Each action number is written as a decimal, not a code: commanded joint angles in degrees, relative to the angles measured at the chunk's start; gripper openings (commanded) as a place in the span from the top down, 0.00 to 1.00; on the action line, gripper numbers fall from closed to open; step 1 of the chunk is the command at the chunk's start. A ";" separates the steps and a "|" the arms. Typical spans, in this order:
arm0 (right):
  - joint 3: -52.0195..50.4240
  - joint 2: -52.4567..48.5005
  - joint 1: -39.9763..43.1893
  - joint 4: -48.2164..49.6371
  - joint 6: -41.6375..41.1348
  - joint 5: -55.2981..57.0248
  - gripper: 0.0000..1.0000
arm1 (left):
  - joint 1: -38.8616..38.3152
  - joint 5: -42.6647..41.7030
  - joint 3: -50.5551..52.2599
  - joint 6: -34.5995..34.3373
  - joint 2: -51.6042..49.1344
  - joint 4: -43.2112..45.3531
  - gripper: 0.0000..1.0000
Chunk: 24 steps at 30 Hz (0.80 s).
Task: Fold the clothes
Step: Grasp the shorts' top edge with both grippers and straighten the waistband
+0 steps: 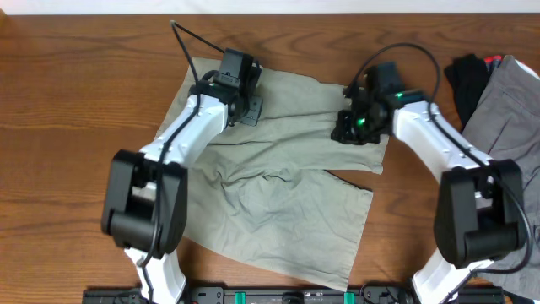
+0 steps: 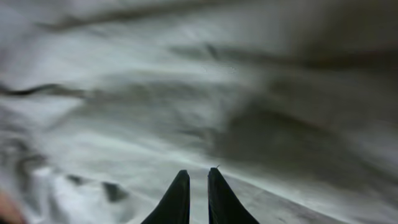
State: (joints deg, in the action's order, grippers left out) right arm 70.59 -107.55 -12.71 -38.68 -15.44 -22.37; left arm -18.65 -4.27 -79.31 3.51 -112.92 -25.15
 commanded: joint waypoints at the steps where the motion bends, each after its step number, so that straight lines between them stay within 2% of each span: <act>1: -2.32 -2.56 -0.50 0.28 -5.79 6.40 0.91 | 1.03 0.52 0.00 3.23 -2.64 2.71 0.94; 6: -3.96 -5.35 -0.28 -1.86 -7.89 10.19 0.95 | 2.82 4.57 0.00 3.54 -6.88 6.97 0.94; 9: -3.96 -5.79 -0.11 -4.15 -7.43 17.73 0.96 | 4.63 6.93 0.00 3.50 -9.68 8.28 0.94; 14: -3.85 -5.70 0.20 -3.28 5.49 21.42 0.91 | 9.29 14.75 -0.04 3.30 -13.20 10.23 0.91; 20: -2.58 -5.70 2.82 -2.73 6.99 22.16 0.85 | 15.23 15.02 -5.05 1.84 -12.09 5.66 0.88; 22: -1.46 -5.57 4.02 -3.56 7.02 21.33 0.84 | 16.09 13.64 -7.98 1.79 -10.93 2.62 0.83; 23: -0.42 -5.53 4.68 -4.66 7.28 20.37 0.83 | 16.33 13.03 -9.55 1.53 -9.99 1.03 0.75; 24: 0.94 -5.40 5.35 -6.25 8.41 18.53 0.82 | 16.41 12.85 -10.91 1.01 -8.85 -0.46 0.72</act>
State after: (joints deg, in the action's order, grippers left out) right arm 69.65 -111.24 -10.63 -42.41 -10.02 -7.73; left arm -4.51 5.65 -85.73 5.78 -123.13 -23.24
